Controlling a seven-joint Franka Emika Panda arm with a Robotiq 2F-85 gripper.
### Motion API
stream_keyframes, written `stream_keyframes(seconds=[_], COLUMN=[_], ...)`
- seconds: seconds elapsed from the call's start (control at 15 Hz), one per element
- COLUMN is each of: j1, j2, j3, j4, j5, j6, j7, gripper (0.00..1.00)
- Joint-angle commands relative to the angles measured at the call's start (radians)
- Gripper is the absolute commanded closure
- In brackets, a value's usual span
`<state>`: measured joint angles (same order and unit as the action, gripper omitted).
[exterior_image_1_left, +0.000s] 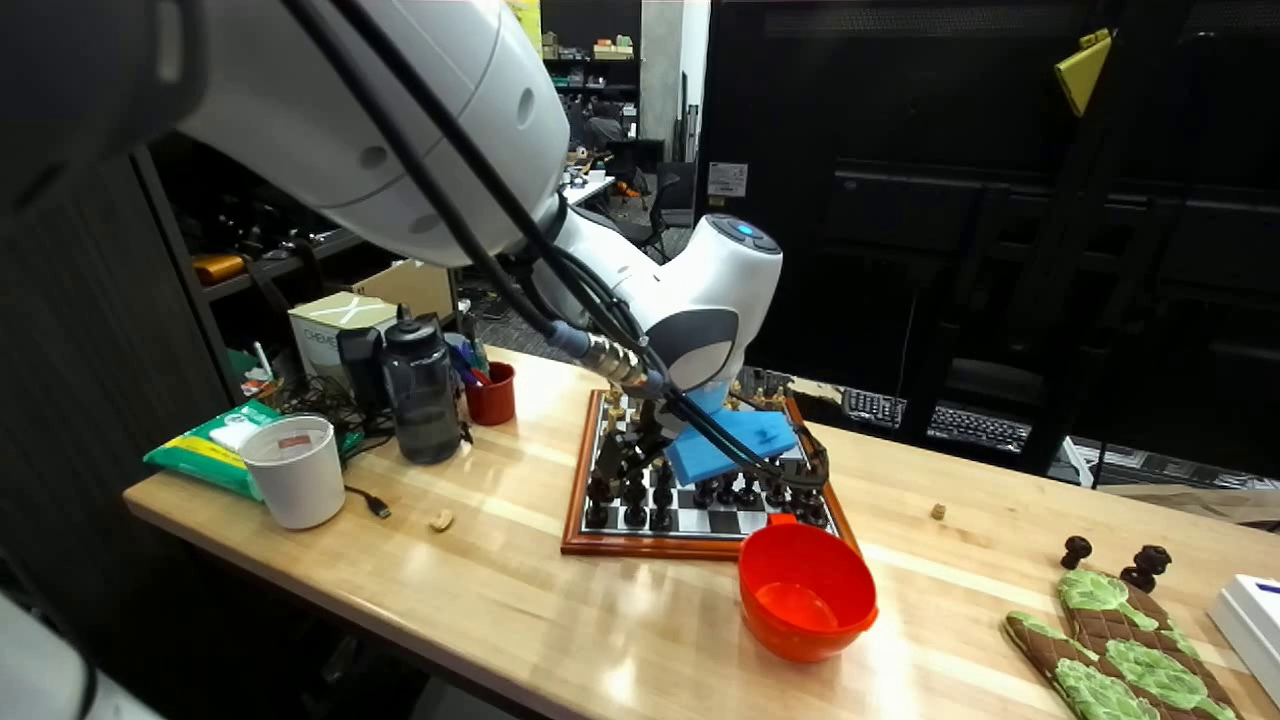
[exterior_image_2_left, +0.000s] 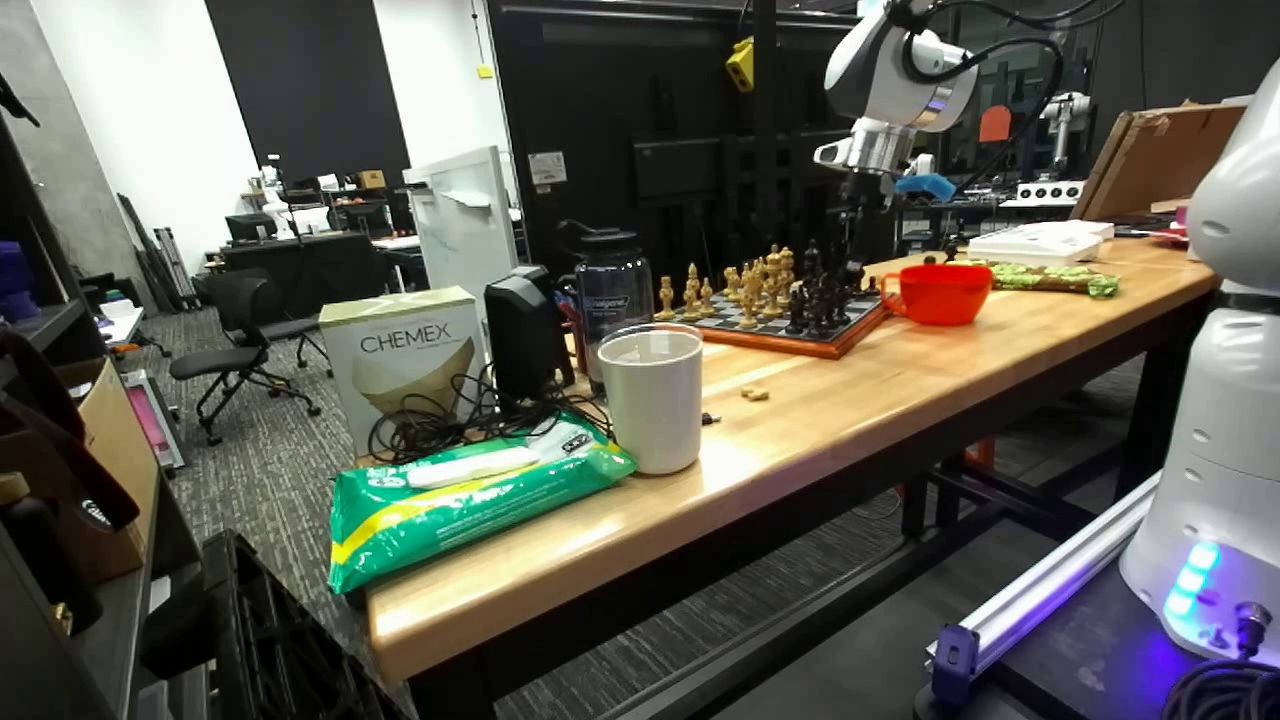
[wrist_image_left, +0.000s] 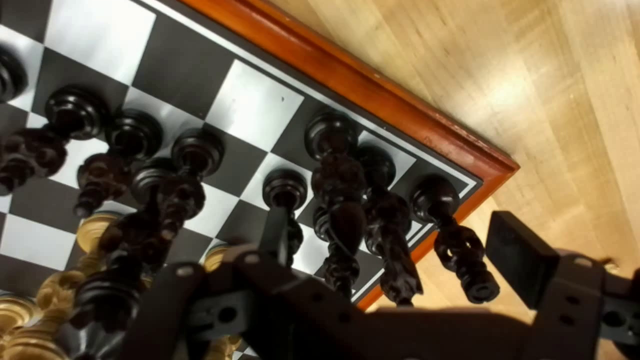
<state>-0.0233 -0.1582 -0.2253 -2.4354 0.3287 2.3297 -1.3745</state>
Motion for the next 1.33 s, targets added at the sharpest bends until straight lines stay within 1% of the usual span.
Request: stream_keyframes(seconds=[0.0, 0.07, 0.13, 0.27, 0.33, 0.47, 0.67, 0.73, 0.8, 0.87, 1.27], j1=[-0.013, -0.014, -0.016, -0.018, -0.018, -0.019, -0.022, -0.023, -0.023, -0.023, -0.024], j2=[0.023, 0.027, 0.031, 0.035, 0.035, 0.037, 0.039, 0.038, 0.036, 0.035, 0.032], j3=[0.009, 0.01, 0.011, 0.013, 0.014, 0.015, 0.018, 0.018, 0.019, 0.019, 0.02], j4=[0.027, 0.031, 0.035, 0.039, 0.04, 0.045, 0.053, 0.055, 0.056, 0.057, 0.067], j5=[0.022, 0.021, 0.02, 0.016, 0.015, 0.013, 0.011, 0.012, 0.011, 0.01, 0.007], j6=[-0.003, -0.004, -0.005, -0.005, -0.005, -0.006, -0.007, -0.007, -0.007, -0.007, -0.01], j7=[-0.044, -0.047, -0.05, -0.054, -0.056, -0.061, -0.065, -0.066, -0.066, -0.067, -0.073], gripper=[0.13, 0.26, 0.3, 0.46, 0.55, 0.69, 0.94, 0.99, 1.0, 0.96, 0.96])
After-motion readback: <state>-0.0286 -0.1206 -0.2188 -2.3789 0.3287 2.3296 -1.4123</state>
